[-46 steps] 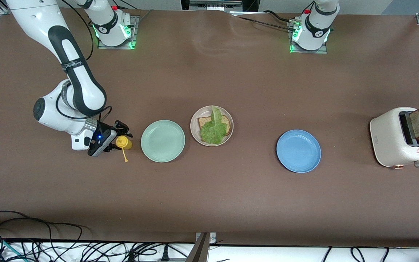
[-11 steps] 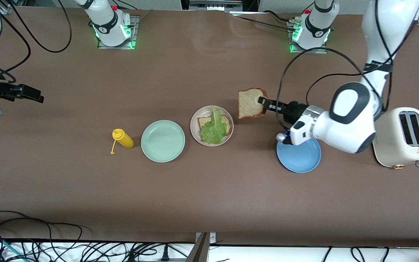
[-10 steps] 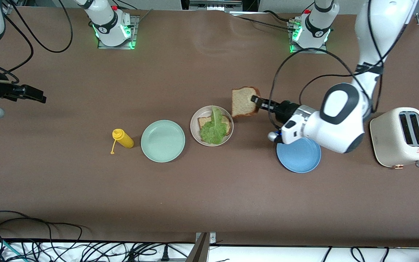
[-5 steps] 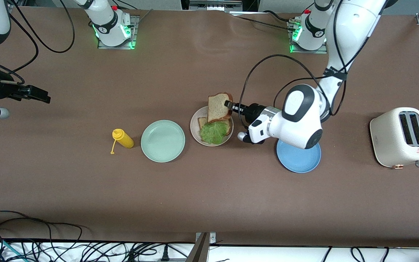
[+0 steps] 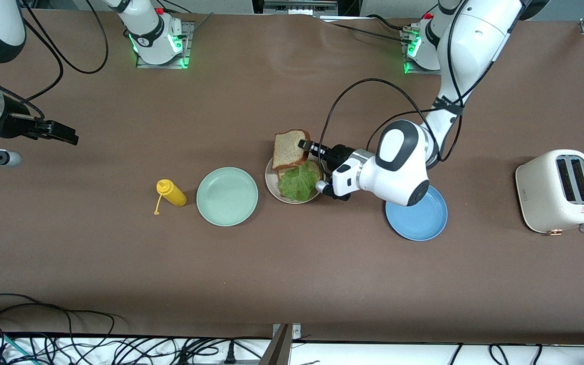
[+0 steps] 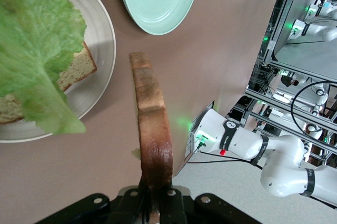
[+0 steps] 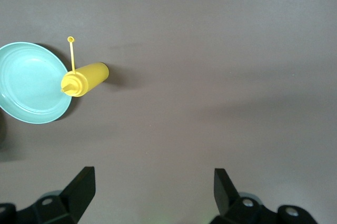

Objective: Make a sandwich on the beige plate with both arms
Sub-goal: 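Lower the toast onto the lettuce and open the left gripper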

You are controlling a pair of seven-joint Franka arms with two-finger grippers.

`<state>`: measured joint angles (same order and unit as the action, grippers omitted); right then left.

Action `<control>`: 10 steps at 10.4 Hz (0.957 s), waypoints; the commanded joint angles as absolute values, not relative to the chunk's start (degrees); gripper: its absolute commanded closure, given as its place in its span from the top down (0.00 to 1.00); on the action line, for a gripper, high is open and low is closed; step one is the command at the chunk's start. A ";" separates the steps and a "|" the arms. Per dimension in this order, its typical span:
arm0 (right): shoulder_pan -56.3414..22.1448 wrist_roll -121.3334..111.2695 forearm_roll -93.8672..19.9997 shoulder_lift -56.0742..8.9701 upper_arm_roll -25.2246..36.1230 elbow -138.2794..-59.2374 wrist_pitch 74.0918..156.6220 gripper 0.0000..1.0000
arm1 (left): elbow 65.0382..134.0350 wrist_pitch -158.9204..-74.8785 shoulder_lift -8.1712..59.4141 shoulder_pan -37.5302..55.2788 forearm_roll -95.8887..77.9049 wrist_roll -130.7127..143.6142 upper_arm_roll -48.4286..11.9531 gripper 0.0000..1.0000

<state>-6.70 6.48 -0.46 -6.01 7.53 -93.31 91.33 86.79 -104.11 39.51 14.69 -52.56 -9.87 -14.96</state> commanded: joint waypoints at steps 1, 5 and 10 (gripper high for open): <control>-6.24 5.89 0.70 -5.54 9.30 -92.55 90.00 1.00 | 86.31 -107.75 42.18 15.03 -55.37 -16.75 -14.24 0.00; -6.07 5.71 2.45 -5.62 10.89 -90.62 90.00 1.00 | 87.27 -110.39 44.03 14.94 -55.37 -18.54 -14.24 0.00; -6.06 0.97 2.29 -5.89 11.25 -90.35 90.61 1.00 | 90.16 -111.62 44.12 15.38 -54.93 -17.84 -14.15 0.00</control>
<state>-6.10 2.15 1.69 -5.99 11.12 -91.38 91.26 88.33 -110.96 44.82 15.28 -52.95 -16.78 -14.49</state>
